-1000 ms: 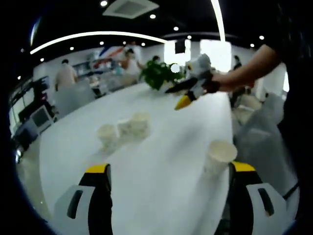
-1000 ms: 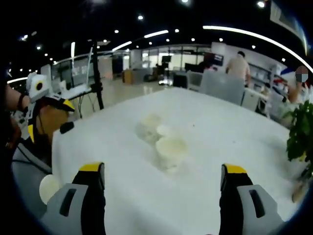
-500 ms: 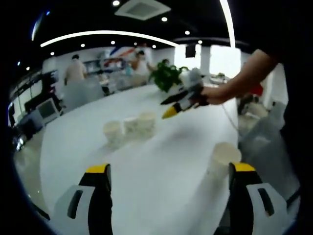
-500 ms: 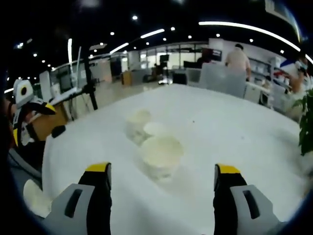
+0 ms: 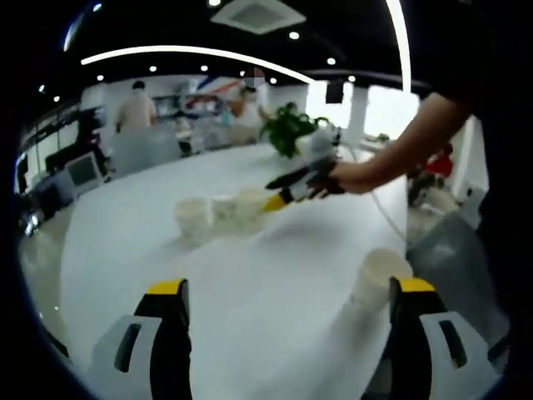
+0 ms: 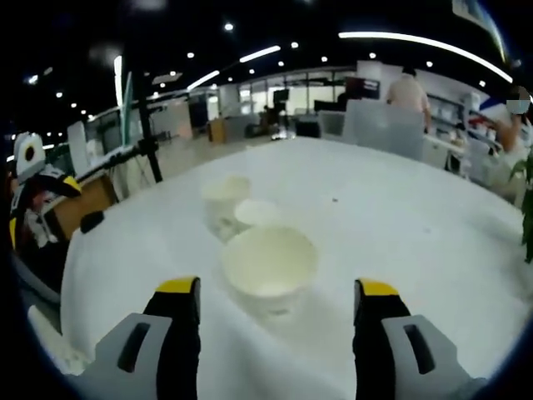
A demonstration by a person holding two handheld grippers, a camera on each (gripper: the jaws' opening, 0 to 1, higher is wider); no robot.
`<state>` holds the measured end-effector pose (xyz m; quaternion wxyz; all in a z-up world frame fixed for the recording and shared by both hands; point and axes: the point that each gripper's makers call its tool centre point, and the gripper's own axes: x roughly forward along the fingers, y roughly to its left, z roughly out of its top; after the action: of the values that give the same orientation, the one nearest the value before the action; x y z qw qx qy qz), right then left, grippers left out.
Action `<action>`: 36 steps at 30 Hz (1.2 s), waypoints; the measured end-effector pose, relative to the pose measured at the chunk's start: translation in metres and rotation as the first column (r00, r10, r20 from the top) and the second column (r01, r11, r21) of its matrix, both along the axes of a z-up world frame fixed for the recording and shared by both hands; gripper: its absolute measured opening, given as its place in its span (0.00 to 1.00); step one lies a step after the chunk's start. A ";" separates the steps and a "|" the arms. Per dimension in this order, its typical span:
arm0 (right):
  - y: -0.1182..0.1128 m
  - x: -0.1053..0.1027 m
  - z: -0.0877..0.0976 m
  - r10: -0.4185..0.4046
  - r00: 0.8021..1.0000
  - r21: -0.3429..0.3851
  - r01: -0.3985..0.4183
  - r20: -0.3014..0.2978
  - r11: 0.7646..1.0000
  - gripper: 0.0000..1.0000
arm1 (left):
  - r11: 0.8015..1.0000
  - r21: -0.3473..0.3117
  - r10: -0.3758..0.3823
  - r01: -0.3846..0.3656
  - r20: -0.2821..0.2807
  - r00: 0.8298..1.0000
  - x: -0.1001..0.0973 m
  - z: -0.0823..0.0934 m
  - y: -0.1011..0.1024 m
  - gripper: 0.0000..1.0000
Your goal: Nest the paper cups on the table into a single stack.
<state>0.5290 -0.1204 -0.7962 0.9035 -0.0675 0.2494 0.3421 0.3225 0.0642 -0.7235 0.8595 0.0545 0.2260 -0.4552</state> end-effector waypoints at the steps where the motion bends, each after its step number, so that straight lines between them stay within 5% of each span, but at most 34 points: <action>1: 0.001 0.001 -0.001 -0.001 1.000 0.003 0.001 -0.003 1.000 0.71 | 1.000 0.001 -0.002 0.002 -0.001 1.000 -0.002 -0.001 0.000 0.99; 6: 0.003 0.004 -0.007 -0.014 1.000 0.014 0.014 -0.019 1.000 0.68 | 0.998 -0.050 0.035 -0.036 -0.028 0.999 -0.003 0.002 -0.001 0.99; 17: 0.007 0.015 -0.015 -0.022 0.999 0.045 0.024 -0.029 0.999 0.54 | 0.999 -0.033 0.042 -0.043 -0.022 0.999 -0.005 0.002 0.008 0.99; 36: 0.016 0.014 -0.006 0.026 0.999 0.072 -0.029 0.046 0.997 0.42 | 0.993 -0.056 0.096 -0.099 -0.049 0.994 -0.014 0.000 0.012 0.99</action>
<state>0.5432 -0.1041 -0.8018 0.9060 -0.0455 0.2153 0.3616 0.3083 0.0765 -0.7233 0.8765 0.0076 0.2346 -0.4203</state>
